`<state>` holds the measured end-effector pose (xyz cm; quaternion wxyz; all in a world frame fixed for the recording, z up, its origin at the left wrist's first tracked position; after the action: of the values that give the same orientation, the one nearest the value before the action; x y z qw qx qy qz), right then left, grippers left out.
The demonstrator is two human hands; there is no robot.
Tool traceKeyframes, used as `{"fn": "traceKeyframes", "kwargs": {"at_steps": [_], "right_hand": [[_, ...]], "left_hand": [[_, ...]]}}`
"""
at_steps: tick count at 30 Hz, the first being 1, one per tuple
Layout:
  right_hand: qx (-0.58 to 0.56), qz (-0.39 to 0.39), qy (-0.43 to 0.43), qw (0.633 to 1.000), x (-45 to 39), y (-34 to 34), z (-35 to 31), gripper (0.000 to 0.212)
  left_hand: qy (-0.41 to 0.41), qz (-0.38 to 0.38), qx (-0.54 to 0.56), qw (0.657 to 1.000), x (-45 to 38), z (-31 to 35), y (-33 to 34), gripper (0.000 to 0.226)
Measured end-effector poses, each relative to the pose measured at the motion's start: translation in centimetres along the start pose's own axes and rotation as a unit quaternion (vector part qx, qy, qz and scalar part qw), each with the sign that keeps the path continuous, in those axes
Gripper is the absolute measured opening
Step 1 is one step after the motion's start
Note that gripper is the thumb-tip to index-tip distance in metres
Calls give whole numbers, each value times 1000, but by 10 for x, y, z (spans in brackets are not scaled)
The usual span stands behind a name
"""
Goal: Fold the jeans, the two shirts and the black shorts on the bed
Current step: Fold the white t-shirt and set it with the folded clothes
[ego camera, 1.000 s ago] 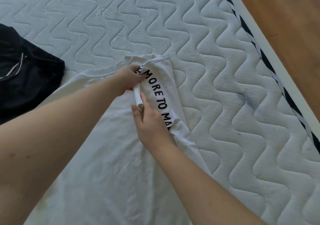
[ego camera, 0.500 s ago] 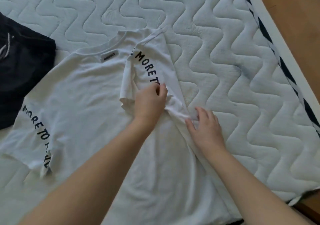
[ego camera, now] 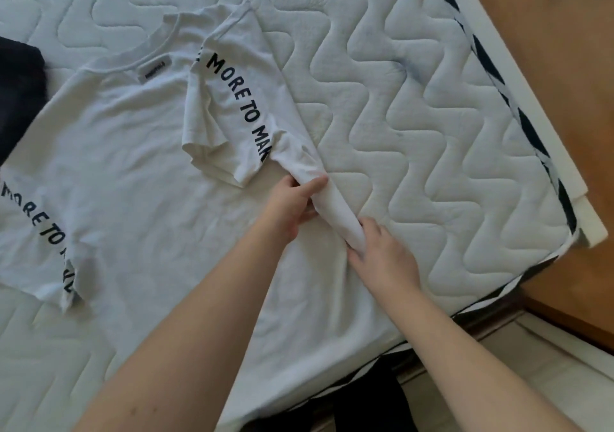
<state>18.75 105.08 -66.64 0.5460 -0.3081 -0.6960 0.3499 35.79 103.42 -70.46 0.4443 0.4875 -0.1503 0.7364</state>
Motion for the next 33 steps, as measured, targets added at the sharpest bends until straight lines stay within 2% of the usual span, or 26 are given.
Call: {"fn": "traceKeyframes", "kwargs": {"at_steps": [5,8,12,14,16,18,21,24,25,28,29,31,33], "right_hand": [[54,-46,-3,997,30,9,11,52],[63,-52,-12,997,48,15,17,45],[-17,-40,20,999,71,19,37,50],[-63,-15,64,996,80,17,55,52],[-117,-11,126,985,90,23,81,44],[-179,-41,182,966,103,34,101,39],[-280,-86,248,923,123,47,113,42],[-339,-105,290,889,137,61,116,44],[-383,-99,307,866,140,67,116,43],[-559,-75,344,751,150,85,108,31],[-586,-71,349,728,152,90,106,29],[-582,-66,358,727,158,97,104,31],[-537,-62,380,750,164,106,106,36]], "left_hand": [[-56,-26,1,998,9,-25,7,42],[-69,-52,8,996,15,-44,8,42],[-51,-36,58,996,26,-58,12,43],[-48,-22,62,997,37,-64,16,40],[-64,-25,44,997,46,-77,20,36],[-83,-39,-6,996,55,-93,19,31],[-110,-68,-76,989,67,-114,19,34],[-127,-84,-111,982,75,-125,15,17],[-134,-82,-106,982,78,-126,15,7],[-152,-70,-52,985,83,-130,13,15],[-153,-62,-44,985,85,-129,12,13],[-135,-35,-85,987,82,-126,5,12],[-91,-2,-160,983,77,-121,-7,21]]}}
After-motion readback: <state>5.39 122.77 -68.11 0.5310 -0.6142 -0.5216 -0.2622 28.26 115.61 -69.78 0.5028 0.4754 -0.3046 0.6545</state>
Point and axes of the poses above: each hand's wrist, its own x-axis away from the middle knuckle, its own y-axis out of the palm, z = x × y, the point moved 8 cm from there along -x, towards the middle knuckle, and after that the axes turned 8 degrees about x, right-handed, at the moved point
